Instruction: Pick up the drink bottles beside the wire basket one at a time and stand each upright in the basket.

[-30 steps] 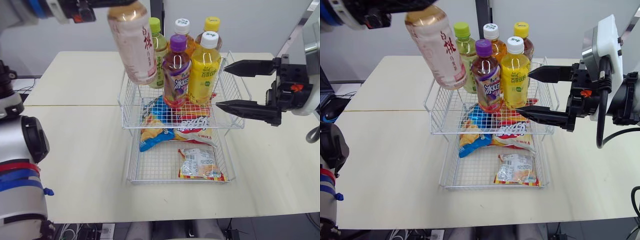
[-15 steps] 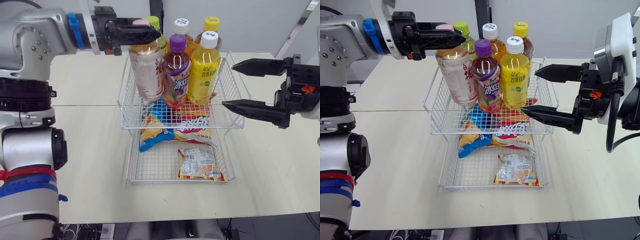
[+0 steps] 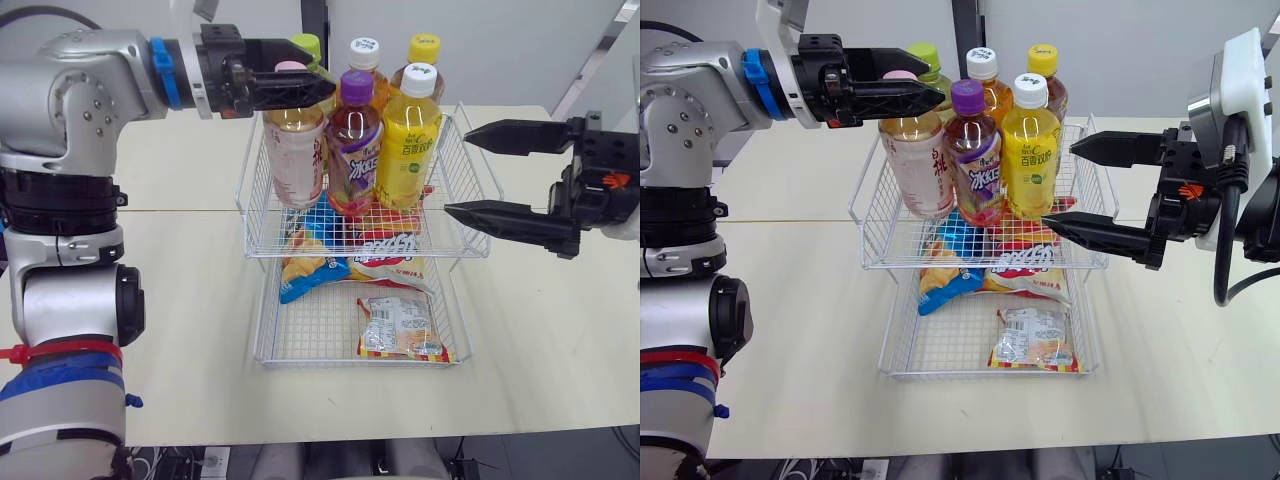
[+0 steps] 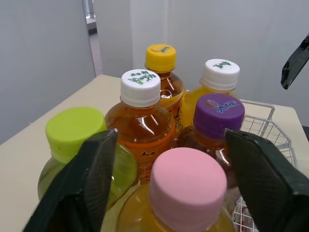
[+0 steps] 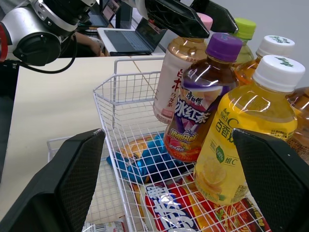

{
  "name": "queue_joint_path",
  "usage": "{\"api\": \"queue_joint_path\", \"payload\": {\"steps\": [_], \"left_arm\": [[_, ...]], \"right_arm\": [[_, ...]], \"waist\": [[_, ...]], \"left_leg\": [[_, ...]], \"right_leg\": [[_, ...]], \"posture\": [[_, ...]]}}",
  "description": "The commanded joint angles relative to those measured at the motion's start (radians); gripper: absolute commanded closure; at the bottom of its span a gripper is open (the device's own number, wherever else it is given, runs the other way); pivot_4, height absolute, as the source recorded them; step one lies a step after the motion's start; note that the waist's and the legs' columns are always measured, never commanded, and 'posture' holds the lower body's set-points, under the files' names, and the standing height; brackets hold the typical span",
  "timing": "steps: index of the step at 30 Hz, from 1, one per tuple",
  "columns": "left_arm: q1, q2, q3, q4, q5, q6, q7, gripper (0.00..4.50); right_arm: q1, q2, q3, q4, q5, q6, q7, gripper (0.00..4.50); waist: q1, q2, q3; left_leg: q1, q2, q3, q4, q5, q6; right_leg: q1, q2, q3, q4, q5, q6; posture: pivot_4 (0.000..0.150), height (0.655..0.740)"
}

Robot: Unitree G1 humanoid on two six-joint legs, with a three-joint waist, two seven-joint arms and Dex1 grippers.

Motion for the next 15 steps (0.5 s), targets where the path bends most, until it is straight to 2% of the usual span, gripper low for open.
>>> {"api": "queue_joint_path", "payload": {"steps": [1,15], "left_arm": [[-0.022,0.02,0.041,-0.026,-0.007,-0.015,0.001,0.03],[-0.084,0.144,0.187,-0.08,-0.16,0.163,0.006,0.03]], "right_arm": [[-0.018,-0.012,-0.017,-0.007,0.008,-0.025,-0.006,0.0],[-0.042,-0.009,0.007,0.001,-0.009,-0.039,-0.01,0.0]], "waist": [[0.0,0.0,0.0],[-0.002,0.0,0.0]], "left_leg": [[0.0,0.0,0.0,0.0,0.0,0.0],[0.001,0.0,0.0,0.0,0.0,0.0]], "right_leg": [[0.0,0.0,0.0,0.0,0.0,0.0],[0.0,0.0,0.0,0.0,0.0,0.0]], "posture": [[0.15,0.74],[0.15,0.74]]}}
